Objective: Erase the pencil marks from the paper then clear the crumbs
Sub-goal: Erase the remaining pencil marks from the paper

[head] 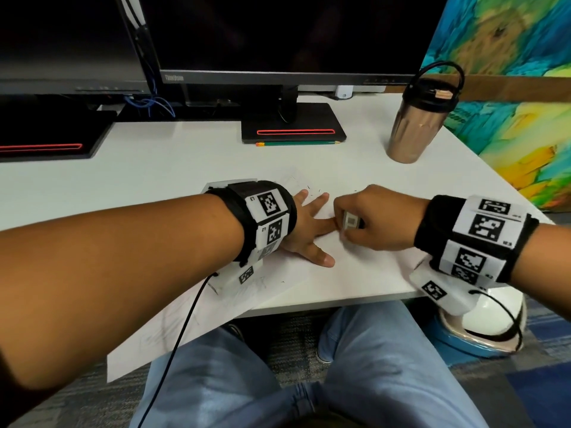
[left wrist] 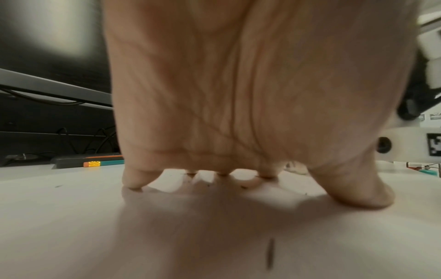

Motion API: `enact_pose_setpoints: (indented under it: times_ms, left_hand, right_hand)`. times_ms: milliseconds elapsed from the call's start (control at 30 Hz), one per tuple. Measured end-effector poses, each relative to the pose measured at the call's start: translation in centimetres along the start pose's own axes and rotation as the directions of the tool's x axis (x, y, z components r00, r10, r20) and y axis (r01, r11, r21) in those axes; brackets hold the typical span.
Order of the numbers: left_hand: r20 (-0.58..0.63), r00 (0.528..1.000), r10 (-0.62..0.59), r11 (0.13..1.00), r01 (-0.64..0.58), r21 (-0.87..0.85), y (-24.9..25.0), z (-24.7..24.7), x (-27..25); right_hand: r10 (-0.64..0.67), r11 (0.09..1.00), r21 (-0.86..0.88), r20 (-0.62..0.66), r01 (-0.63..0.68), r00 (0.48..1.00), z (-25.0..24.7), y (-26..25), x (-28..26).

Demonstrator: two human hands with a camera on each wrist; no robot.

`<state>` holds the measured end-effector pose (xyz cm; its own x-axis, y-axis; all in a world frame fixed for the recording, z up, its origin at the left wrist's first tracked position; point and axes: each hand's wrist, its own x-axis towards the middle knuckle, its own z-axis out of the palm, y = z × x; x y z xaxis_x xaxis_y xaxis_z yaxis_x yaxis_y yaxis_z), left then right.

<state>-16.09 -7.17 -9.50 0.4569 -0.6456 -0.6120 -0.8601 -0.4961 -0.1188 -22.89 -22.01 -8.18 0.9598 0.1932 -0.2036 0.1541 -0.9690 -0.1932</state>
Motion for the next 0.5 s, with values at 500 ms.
enact_pose_setpoints:
  times_ms: [500]
  left_hand:
    - [-0.019, 0.998, 0.059, 0.993, -0.061, -0.104, -1.0, 0.2, -0.4]
  right_hand:
    - [0.054, 0.998, 0.014, -0.052, -0.053, 0.997, -1.1, 0.9, -0.3]
